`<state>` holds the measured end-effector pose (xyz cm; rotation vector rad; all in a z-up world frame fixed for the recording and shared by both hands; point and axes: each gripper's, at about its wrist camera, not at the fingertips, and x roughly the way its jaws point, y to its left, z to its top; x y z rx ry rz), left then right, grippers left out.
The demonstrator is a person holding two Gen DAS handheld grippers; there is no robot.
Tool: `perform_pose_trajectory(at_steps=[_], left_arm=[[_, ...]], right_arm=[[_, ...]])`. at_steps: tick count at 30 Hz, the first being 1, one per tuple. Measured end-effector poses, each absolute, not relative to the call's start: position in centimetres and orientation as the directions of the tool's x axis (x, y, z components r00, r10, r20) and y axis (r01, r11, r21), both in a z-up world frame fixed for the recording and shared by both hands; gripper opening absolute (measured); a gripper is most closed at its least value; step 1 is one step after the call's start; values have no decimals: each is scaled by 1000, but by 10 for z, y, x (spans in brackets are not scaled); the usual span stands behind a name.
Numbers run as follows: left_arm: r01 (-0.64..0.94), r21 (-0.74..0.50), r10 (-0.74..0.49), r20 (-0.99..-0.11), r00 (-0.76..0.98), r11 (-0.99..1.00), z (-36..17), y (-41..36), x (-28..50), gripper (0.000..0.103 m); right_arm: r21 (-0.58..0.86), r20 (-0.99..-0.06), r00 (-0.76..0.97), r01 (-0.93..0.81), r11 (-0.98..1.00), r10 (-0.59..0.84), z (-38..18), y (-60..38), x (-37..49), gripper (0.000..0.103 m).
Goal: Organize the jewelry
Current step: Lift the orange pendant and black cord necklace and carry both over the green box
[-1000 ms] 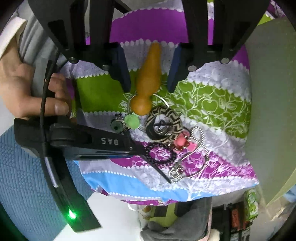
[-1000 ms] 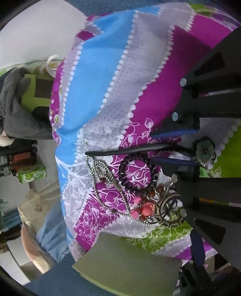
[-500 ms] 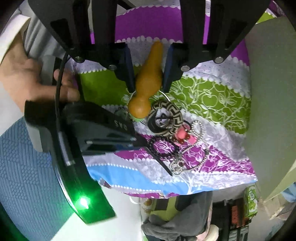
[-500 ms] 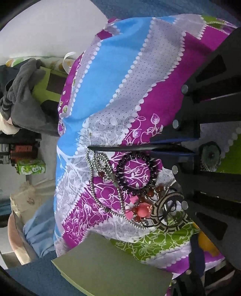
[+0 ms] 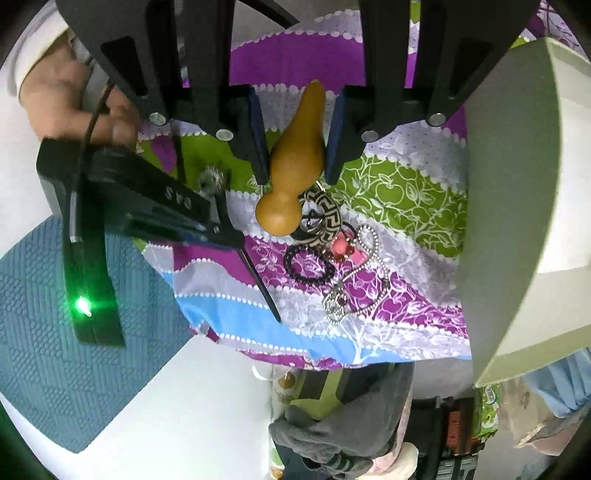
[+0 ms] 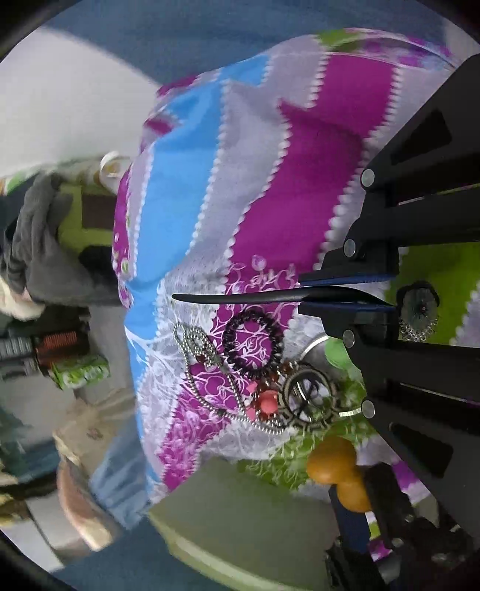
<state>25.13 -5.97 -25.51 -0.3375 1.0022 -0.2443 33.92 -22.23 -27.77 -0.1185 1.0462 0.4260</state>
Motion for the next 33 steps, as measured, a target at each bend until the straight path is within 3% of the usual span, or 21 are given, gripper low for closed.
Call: perform_pose_trajectory(at_steps=[13,24,33], left_arm=[[47,-368,-332,-769,547,929,-220,-47,239,31],[50,-343,-302,-738,603,938,-144,-10,223,31],[31,-248,-200,-695,691,968,-75,35,216,31]], right_arm=[[134,-846,461,-301,944,267,-249,-220,283,7],[142,-763,576,-292,946,293,-162,-203,272,7],[189,-669,645,-332,924,369,-86,-165,275,7]])
